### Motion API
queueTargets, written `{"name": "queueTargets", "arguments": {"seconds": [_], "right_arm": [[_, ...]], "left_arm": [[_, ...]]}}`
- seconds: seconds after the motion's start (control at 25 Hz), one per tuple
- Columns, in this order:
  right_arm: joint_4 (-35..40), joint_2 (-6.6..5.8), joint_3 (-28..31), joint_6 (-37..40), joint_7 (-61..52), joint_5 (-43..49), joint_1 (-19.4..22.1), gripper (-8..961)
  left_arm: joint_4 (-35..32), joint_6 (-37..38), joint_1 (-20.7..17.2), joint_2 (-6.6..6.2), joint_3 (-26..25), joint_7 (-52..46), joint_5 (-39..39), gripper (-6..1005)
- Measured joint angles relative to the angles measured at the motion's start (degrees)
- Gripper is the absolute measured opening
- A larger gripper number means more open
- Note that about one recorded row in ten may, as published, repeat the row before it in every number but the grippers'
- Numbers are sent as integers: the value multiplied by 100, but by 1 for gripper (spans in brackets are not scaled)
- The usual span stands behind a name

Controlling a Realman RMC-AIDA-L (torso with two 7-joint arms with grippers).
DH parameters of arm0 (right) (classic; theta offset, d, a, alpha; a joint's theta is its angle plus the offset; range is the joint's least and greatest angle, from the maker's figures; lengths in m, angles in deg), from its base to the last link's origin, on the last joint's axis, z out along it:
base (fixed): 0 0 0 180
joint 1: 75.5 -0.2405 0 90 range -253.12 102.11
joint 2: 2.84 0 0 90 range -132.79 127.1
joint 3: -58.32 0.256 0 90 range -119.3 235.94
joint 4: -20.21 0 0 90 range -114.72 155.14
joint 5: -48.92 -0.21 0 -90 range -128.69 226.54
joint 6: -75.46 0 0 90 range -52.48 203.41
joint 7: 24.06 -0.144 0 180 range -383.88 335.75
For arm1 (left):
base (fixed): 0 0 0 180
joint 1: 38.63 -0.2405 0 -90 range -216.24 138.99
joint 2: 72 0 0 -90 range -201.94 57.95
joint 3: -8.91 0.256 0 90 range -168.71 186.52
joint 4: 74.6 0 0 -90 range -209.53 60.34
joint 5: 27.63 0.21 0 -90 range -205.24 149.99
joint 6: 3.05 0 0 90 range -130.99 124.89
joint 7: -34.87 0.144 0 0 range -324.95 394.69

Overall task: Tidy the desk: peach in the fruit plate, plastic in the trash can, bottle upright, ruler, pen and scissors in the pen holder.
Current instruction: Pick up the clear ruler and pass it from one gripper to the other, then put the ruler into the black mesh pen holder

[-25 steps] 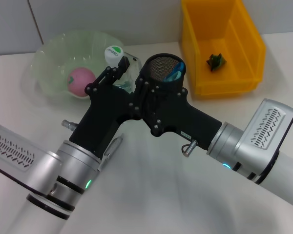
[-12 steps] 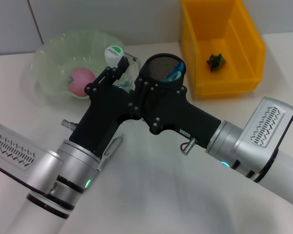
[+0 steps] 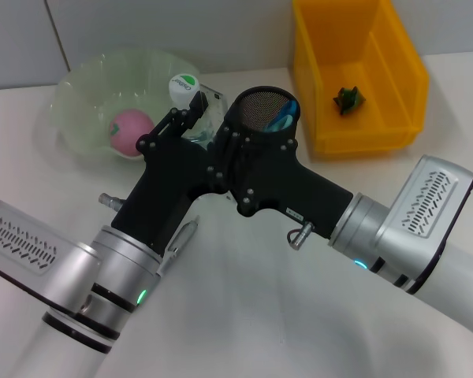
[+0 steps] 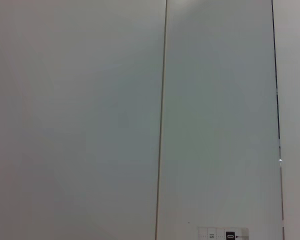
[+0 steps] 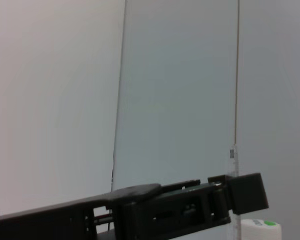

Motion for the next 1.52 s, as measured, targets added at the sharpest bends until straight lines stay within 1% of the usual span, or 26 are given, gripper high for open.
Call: {"name": "queueTargets", "arguments": {"seconds": [0.24, 0.64, 0.92, 1.12, 1.24, 1.48, 1.52], "right_arm": [[-1, 0, 138, -4, -23, 47, 35, 58], [15, 0, 118, -11, -21, 50, 43, 9], [19, 0, 112, -22, -32, 48, 44, 10], [19, 0, 110, -26, -38, 46, 44, 10], [19, 0, 114, -22, -38, 46, 64, 10], [205, -8, 251, 371, -53, 8, 234, 11], [252, -14, 304, 443, -62, 6, 264, 11]], "left_arm": [[0, 0, 0, 0, 0, -5, 0, 414], [-10, -1, 4, 0, 25, -61, -1, 417], [-72, -2, 16, 1, 36, -270, 8, 419], [-96, -5, 22, 0, 49, -358, 73, 506], [-100, -7, -6, 0, 1, -368, 214, 508], [-134, 22, -57, -23, -44, -643, 314, 513], [-268, 52, -112, -39, -45, -928, 418, 513]]}}
